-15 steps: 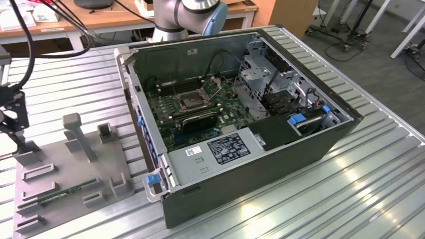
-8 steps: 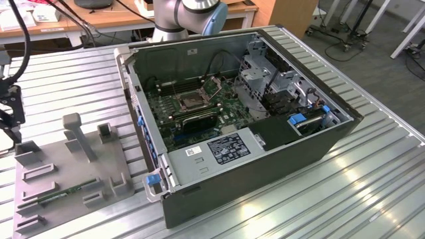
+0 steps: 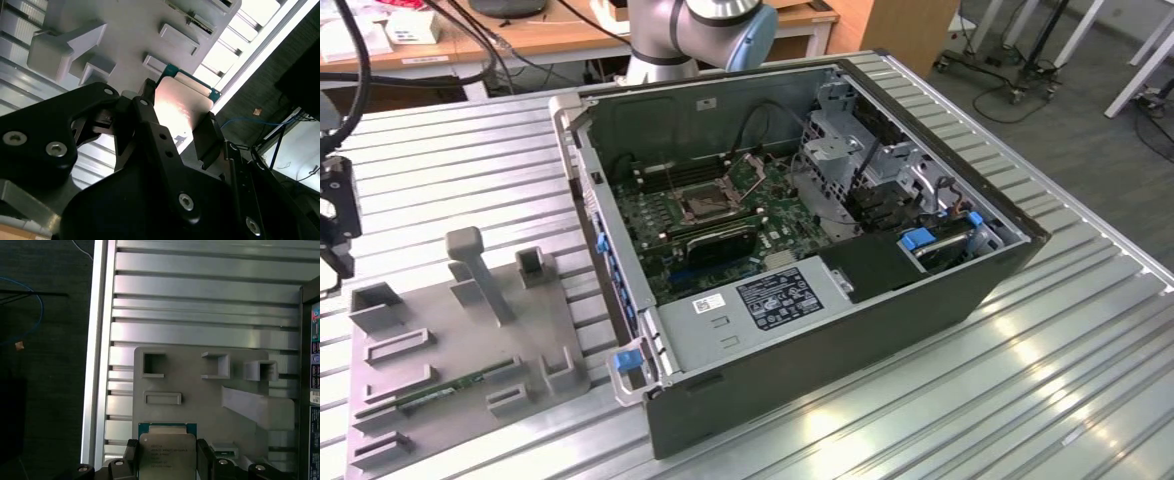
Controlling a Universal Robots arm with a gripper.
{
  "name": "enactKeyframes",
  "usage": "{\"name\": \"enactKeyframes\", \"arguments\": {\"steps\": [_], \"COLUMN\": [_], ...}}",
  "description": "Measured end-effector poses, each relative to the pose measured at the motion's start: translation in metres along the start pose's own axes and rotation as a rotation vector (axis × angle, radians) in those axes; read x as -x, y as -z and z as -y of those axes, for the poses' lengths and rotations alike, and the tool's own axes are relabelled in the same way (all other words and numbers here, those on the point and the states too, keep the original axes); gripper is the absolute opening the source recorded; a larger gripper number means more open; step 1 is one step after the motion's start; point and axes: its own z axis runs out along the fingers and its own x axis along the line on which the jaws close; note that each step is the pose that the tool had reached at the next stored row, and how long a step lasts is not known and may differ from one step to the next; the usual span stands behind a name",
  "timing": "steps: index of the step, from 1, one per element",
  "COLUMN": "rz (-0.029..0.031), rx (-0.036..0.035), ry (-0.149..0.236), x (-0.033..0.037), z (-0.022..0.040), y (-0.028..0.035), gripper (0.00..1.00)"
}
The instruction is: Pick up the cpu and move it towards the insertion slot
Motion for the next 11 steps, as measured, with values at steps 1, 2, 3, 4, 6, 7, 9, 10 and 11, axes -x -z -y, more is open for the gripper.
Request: {"name": "enactKeyframes", "arguments": {"steps": [1,2,3,4,6,7,9,10,11], "rz": [-0.0001,0.0,-0.0001,0.0,0.0002,0.0002,0.0,-0.0001,-0.0001], "rx": [0.0,0.0,0.0,0.0,0.0001,0.0001,0.0,0.0,-0.0001], "ry": [0.0,0.0,0.0,0.0,0.0,0.0,0.0,0.0,0.0], "x": [0.0,0.0,0.0,0.0,0.0,0.0,0.0,0.0,0.0], "z": [-0.0001,-0.0002,-0.0002,-0.0002,-0.0003,-0.0003,-0.0004,-0.0004,-0.0004], "y": [0.0014,0.0039,0.0051,0.006,0.0066,0.0066,0.0089,0.009,0.0091], "gripper": [0.55,0.55,0.55,0.55,0.55,0.55,0.55,0.55,0.55]}}
